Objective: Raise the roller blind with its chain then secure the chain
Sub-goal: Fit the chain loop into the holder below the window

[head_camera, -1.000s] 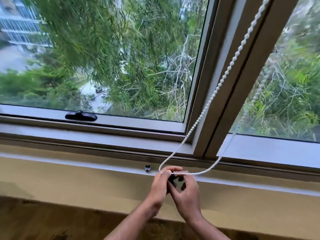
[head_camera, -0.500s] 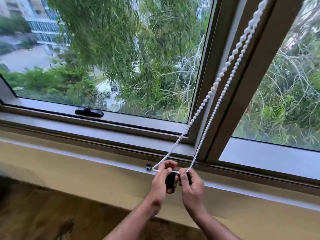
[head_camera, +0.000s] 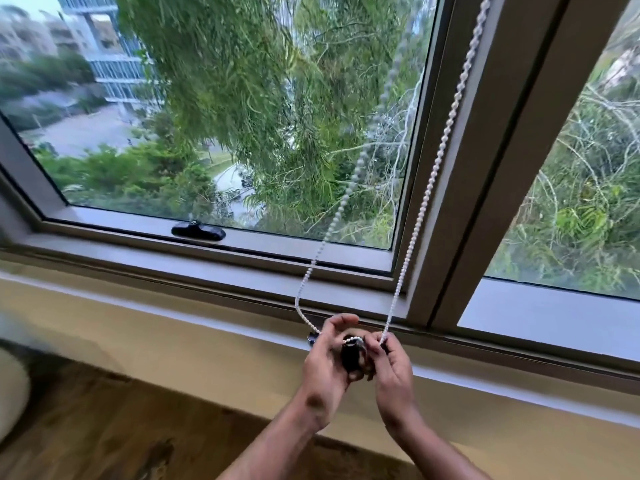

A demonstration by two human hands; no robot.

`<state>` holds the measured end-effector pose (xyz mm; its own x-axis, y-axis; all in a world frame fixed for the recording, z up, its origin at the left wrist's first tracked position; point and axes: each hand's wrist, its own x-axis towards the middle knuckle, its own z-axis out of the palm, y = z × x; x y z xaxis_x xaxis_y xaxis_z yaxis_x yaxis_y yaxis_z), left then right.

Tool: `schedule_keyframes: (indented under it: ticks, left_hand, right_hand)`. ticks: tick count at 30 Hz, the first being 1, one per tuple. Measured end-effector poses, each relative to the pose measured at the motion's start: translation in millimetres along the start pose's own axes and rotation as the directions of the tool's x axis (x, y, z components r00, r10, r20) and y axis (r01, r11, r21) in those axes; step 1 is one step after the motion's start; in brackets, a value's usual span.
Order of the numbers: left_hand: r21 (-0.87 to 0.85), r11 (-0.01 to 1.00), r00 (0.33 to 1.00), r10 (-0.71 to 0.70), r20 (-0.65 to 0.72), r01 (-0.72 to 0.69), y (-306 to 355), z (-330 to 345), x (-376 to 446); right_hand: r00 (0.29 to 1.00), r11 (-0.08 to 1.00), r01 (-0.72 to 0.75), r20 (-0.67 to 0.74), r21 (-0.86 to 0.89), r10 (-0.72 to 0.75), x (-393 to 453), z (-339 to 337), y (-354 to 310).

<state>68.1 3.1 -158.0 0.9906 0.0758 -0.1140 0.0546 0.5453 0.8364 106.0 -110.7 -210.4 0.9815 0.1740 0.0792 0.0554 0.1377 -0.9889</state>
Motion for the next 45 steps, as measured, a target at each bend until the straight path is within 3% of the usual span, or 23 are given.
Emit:
schedule_keyframes:
  ticks: [13,18,20,23,25,28,36,41,45]
  left_hand:
    - [-0.003,0.999,0.995,0.052,-0.089,-0.052,11.8,-9.1,7.4]
    - [0.010,0.997,0.985,0.071,-0.159,-0.070,22.9,-24.4,8.4]
    - [0.010,0.997,0.980,0.077,-0.184,-0.077,27.0,-31.6,8.5]
    - [-0.004,0.996,0.971,0.082,-0.226,-0.085,33.4,-42.5,6.5]
    - [-0.027,0.995,0.966,0.087,-0.245,-0.097,37.1,-48.1,4.5]
    - [-0.040,0.992,0.960,0.106,-0.261,-0.120,41.8,-54.6,3.2]
    - [-0.010,0.989,0.946,0.140,-0.292,-0.150,46.9,-65.1,1.4]
    - [-0.020,0.989,0.946,0.132,-0.297,-0.144,45.3,-64.1,-2.8]
    - [-0.032,0.990,0.938,0.120,-0.324,-0.138,44.4,-60.4,-3.5]
  right_hand:
    - [0.985,1.000,0.020,0.168,0.011,-0.022,17.1,1.2,11.1]
    - [0.980,0.985,0.011,0.197,-0.173,0.024,23.6,12.6,35.1]
    - [0.982,0.921,0.105,0.185,-0.375,-0.036,27.4,19.0,41.4]
    - [0.949,0.660,0.304,0.283,-0.687,-0.141,37.2,28.1,44.4]
    - [0.913,0.502,0.404,0.371,-0.765,-0.170,42.2,35.8,46.1]
    - [0.876,0.368,0.481,0.447,-0.795,-0.181,45.1,46.5,44.4]
    - [0.817,0.167,0.575,0.552,-0.801,-0.164,51.8,59.4,41.6]
    - [0.838,0.132,0.545,0.533,-0.828,-0.115,56.8,49.6,53.7]
    - [0.837,0.183,0.547,0.529,-0.817,-0.142,59.6,41.5,52.0]
